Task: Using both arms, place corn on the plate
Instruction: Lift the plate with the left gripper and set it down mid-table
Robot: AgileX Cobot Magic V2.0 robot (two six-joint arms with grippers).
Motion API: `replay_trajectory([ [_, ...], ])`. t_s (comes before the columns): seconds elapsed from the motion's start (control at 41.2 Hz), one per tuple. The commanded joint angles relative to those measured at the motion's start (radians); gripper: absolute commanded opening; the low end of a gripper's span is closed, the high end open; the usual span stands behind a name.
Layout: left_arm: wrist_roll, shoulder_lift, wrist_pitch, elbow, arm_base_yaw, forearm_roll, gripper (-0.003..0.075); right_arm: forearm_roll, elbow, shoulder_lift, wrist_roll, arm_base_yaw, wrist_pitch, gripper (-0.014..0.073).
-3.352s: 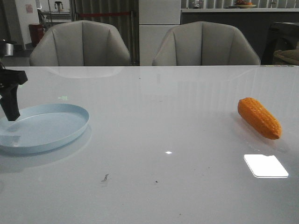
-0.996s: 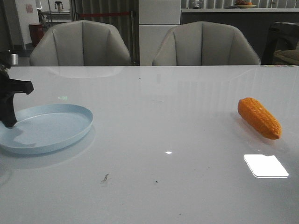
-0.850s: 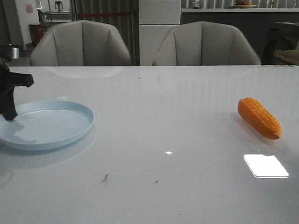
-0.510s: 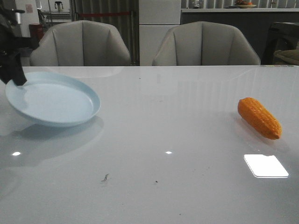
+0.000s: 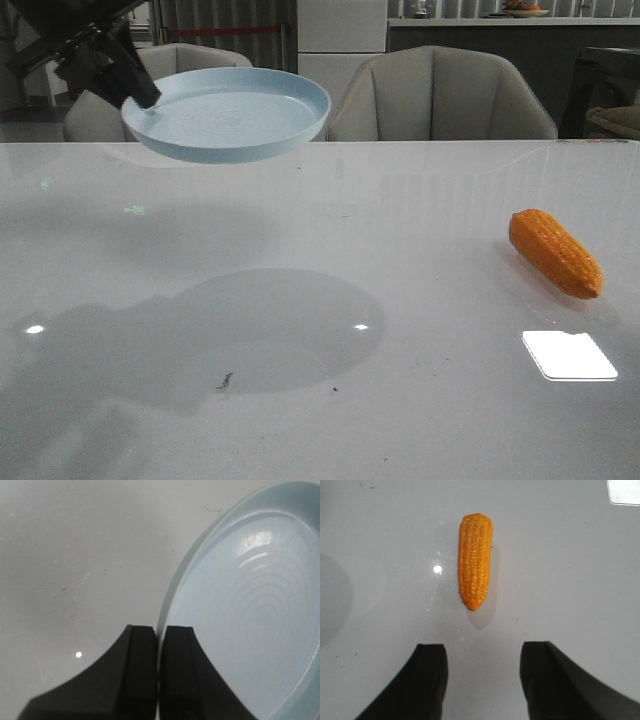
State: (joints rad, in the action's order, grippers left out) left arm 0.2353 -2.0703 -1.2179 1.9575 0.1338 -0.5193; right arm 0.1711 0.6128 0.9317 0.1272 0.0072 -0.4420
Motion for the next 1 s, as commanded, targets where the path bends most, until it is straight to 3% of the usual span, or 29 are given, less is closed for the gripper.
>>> replay_trajectory([
  [0.0,0.005,0.055,0.026,0.035,0.048,-0.017,0.0096,0.004,0.036,-0.009,0.006,-0.001,0.057,0.0447],
  [0.34,-0.004,-0.034,0.012,0.033,0.193,0.125,0.0096,0.004,0.036,-0.009,0.006,-0.001,0.055,0.0447],
  [0.971,0.006,-0.179,0.001,0.033,0.263,0.123,0.0124,0.004,0.036,-0.009,0.006,-0.001,0.04,0.0447],
])
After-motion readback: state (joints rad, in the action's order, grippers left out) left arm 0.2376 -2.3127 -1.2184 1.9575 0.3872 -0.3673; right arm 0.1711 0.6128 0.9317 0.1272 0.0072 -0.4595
